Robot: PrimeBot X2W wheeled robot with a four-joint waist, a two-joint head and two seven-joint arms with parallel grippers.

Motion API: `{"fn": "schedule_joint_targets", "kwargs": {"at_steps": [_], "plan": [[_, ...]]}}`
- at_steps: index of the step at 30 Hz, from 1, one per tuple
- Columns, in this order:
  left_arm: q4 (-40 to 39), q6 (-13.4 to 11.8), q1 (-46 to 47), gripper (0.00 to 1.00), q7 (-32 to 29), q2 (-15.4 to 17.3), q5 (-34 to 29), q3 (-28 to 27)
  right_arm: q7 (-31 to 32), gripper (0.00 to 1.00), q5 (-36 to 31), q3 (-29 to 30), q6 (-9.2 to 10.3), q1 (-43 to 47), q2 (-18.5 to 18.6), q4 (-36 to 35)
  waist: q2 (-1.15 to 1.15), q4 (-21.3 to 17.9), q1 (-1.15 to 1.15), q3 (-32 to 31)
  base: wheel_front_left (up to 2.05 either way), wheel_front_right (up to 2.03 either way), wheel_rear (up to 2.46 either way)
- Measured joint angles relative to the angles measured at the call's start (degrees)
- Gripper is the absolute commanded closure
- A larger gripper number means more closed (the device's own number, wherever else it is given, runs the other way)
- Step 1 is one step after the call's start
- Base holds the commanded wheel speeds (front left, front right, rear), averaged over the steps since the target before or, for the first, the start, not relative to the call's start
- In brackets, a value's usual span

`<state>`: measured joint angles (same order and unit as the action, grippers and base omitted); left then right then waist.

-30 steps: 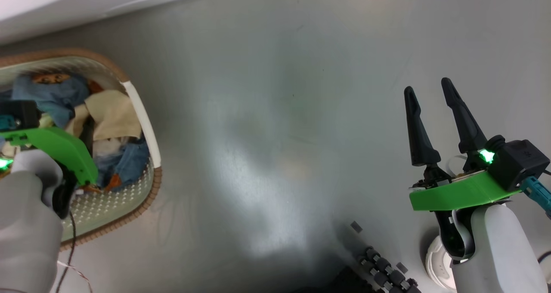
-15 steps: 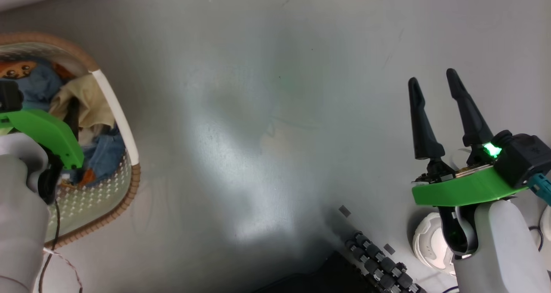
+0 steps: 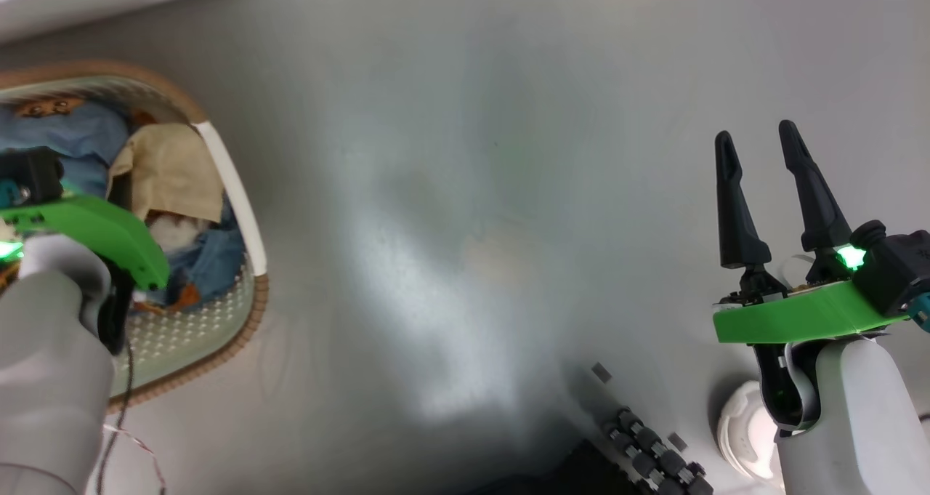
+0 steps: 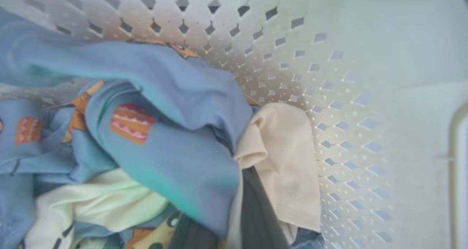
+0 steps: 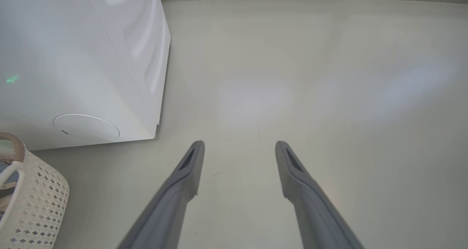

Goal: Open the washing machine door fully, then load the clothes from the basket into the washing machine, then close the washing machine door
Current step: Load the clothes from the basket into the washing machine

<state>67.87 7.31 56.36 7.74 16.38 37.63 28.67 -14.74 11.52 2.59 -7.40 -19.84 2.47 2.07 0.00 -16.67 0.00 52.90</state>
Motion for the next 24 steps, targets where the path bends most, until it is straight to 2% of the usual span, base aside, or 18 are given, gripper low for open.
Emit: {"fn": "schedule_joint_targets", "kwargs": {"at_steps": [6, 10, 14, 19, 24], "plan": [[-1.57, 0.00, -4.62, 1.00, 5.59, -0.59, 2.19, 0.32, 0.00, 0.00, -1.08, 1.45, 0.00, 0.18, 0.00, 0.73, 0.00, 2.42, 0.00, -4.31, 0.00, 0.00, 0.00], [-4.17, -0.01, -8.36, 1.00, 6.52, -1.35, 2.93, -0.83, 0.00, 0.00, -2.29, 1.79, 0.00, 1.55, 0.01, 1.41, 0.00, 3.99, 0.00, -7.63, 0.00, 0.00, 0.00], [-12.51, -1.31, -13.83, 1.00, 6.55, -2.22, 2.04, -4.83, 0.00, 0.00, -3.07, 2.08, 0.00, 3.36, 0.01, 2.19, 0.00, 5.71, 0.00, -11.49, 0.00, 0.00, 0.00], [-22.65, -4.25, -23.76, 1.00, 6.55, -3.54, -2.56, -9.18, 0.00, 0.00, -4.53, 2.16, 0.00, 6.25, 0.01, 3.52, 0.00, 7.91, 0.00, -17.15, 0.00, 0.00, 0.00], [-29.98, -5.82, -32.61, 1.00, 6.55, -5.65, -6.15, -12.15, 0.00, 0.00, -4.88, 2.16, 0.00, 9.65, 0.01, 4.57, 0.00, 9.95, 0.00, -23.25, 0.00, 0.00, 0.00]]}}
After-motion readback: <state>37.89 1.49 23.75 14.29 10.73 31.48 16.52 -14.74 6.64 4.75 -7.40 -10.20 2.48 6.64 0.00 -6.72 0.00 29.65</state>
